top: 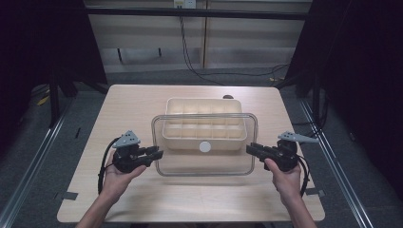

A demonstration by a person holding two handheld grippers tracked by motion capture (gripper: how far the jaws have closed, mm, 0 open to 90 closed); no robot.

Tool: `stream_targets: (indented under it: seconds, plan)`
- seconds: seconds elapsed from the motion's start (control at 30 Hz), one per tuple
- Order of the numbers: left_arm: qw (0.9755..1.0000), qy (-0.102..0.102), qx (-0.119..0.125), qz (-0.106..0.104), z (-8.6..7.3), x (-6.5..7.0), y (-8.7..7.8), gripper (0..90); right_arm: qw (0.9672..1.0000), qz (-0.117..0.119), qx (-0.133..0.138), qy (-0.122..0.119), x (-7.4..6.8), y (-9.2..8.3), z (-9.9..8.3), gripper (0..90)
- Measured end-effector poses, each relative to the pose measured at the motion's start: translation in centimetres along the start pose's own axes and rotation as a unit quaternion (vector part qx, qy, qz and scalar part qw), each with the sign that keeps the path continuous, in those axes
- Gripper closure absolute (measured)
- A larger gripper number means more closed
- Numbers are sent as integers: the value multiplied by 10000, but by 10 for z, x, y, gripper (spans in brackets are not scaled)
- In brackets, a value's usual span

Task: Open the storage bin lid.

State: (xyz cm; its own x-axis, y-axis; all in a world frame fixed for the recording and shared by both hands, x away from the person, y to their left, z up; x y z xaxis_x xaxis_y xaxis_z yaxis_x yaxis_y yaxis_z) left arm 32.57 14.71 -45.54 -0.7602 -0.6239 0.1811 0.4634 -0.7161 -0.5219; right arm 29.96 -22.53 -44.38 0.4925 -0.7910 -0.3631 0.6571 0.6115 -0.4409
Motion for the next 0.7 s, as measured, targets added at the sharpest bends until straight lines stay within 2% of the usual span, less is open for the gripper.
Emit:
stream_targets:
  seconds: [0.2, 0.27, 0.33, 0.4, 0.5, 0.7]
  plan:
    - [10000, 77, -2, 15, -4, 9, -9, 694, 10000, 44, 12, -51, -9, -9, -5, 703]
    - [9999, 86, -28, -49, -6, 11, -11, 691, 10000, 50, 12, -72, -12, -12, -8, 704]
    - [9997, 126, -169, -95, -9, 10, -12, 689, 9999, 77, 0, -78, -15, -13, -11, 708]
    - [9996, 141, -217, -56, -11, 9, -13, 689, 9999, 119, -46, -17, -16, -12, -14, 709]
    - [9998, 48, -169, -67, -13, 9, -16, 687, 9999, 135, -72, -19, -19, -10, -18, 709]
    - [9999, 53, -142, -46, -19, 14, -22, 688, 9998, 149, -108, -27, -23, -11, -24, 707]
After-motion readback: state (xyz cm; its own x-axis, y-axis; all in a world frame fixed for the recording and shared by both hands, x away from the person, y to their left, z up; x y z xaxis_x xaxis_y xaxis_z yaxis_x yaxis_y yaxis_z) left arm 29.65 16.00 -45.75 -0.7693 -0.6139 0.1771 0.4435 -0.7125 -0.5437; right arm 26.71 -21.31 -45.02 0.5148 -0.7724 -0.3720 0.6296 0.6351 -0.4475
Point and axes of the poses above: each handheld gripper's, and its own axes: y roughly forward along the jaws, z roughly out of its top, x roughly to its right, the point moved 6 cm from there along y, roughly forward along the jaws
